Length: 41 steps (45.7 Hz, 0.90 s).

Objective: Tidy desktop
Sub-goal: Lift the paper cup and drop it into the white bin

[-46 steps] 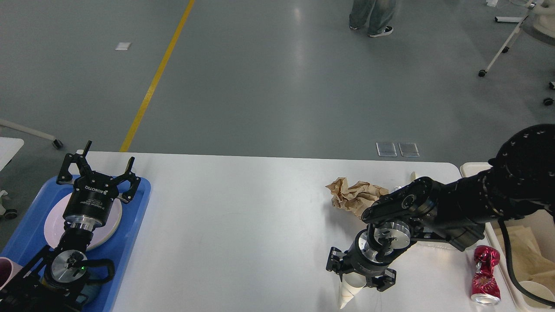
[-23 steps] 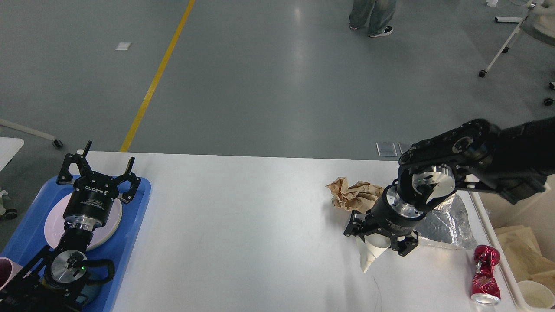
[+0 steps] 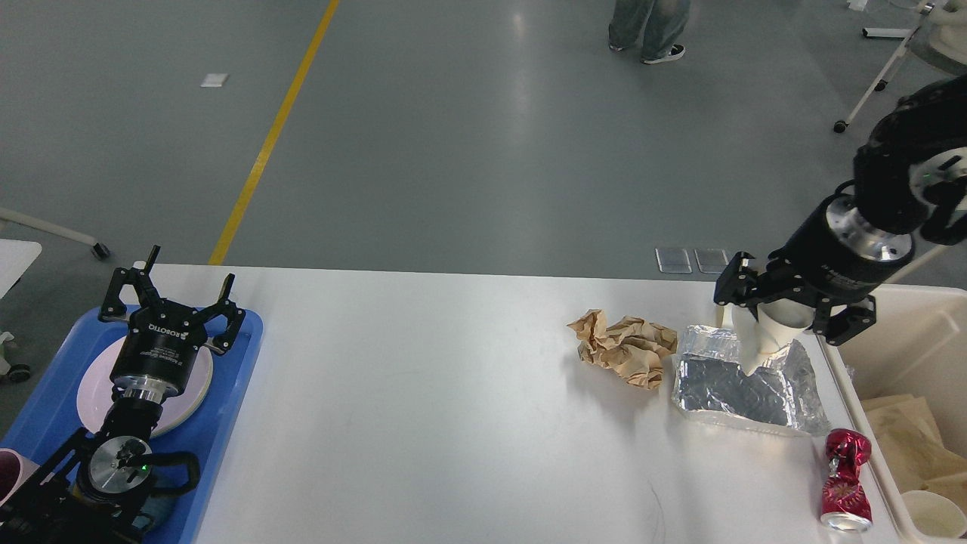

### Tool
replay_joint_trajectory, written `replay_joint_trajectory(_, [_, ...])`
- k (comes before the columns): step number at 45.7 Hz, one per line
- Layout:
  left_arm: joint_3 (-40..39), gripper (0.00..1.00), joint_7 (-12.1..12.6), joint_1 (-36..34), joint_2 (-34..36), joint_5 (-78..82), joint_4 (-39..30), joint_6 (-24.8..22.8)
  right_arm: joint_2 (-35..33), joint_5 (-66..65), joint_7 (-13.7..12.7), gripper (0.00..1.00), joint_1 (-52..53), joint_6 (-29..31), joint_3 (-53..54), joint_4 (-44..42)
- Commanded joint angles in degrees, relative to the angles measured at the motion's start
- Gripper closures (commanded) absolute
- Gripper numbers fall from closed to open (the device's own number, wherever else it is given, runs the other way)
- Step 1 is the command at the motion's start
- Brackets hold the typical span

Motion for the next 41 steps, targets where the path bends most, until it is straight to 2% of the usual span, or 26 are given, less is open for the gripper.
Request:
replay_joint_trajectory(1, [0.0,0.04,-0.09,0.0,0.0,0.0,0.03,0.06,-2.51,-2.22,1.66,1.0,0.84,-0.25,-3.47,-0.89])
replay_joint_trajectory(15, [0.0,0.04,-0.09,0.0,0.0,0.0,0.03,0.06,-15.51,-6.18,0.95,1.0,-8.91,-1.92,-4.0,-11.07])
replay_joint_trajectory(22, [0.0,0.04,-0.09,0.0,0.0,0.0,0.03,-0.02,-22.02,-5.91,0.95,1.0,-22.0,-8.76,-1.1,-22.06])
replay_joint_trajectory(30, [0.0,0.04,-0.09,0.0,0.0,0.0,0.03,-0.02,-22.12,-5.83,0.95,1.0,-39.13,-17.12,3.91,-33.74])
replay_joint_trajectory(35, [0.0,0.04,-0.09,0.0,0.0,0.0,0.03,0.06,-21.33,-4.6,0.95,1.0,-52.92,-20.99,9.26,-46.3])
replay_joint_trajectory(41, [0.0,0.04,-0.09,0.0,0.0,0.0,0.03,0.06,-18.87,-3.1,1.04,1.0,-71.99,-24.77,21.73,-62.47])
